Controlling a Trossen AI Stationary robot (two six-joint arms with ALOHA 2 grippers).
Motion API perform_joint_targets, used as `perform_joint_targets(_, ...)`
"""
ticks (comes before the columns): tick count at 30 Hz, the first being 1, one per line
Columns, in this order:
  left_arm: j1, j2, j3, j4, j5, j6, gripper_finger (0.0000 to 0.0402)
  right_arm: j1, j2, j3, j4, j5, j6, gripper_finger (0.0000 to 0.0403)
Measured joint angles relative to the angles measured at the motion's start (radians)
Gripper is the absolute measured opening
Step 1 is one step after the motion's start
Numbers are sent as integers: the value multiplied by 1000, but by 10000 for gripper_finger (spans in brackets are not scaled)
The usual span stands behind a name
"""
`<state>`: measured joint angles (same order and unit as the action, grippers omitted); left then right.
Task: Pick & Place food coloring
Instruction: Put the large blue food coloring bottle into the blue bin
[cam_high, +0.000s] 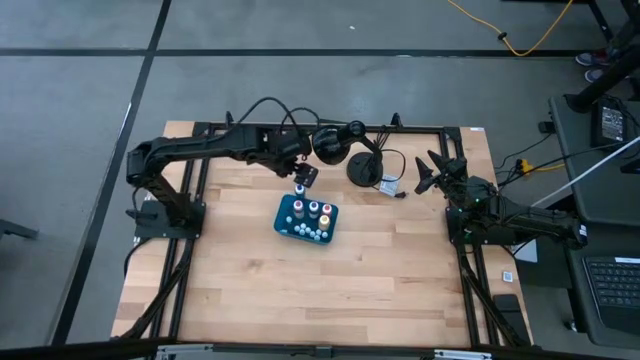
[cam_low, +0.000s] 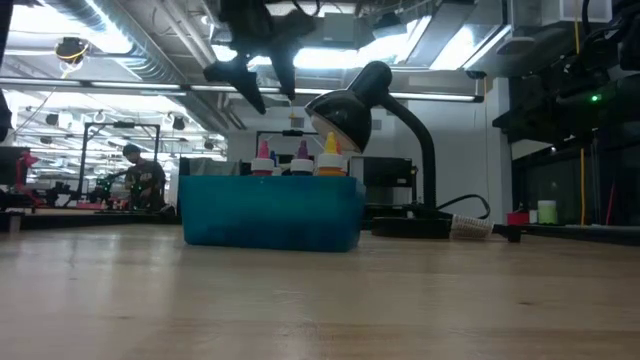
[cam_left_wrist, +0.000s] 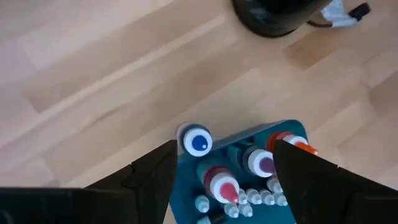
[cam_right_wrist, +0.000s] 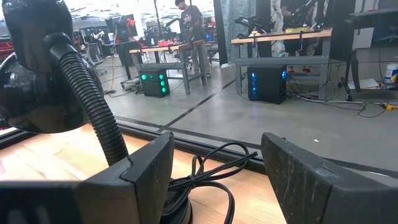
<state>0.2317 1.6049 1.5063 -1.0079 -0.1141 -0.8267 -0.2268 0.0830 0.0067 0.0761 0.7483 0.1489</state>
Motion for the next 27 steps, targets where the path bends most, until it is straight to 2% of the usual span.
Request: perform_joint_targets(27, -6, 234, 0, 22, -25, -167, 226, 0, 0, 0, 0, 0, 0, 244)
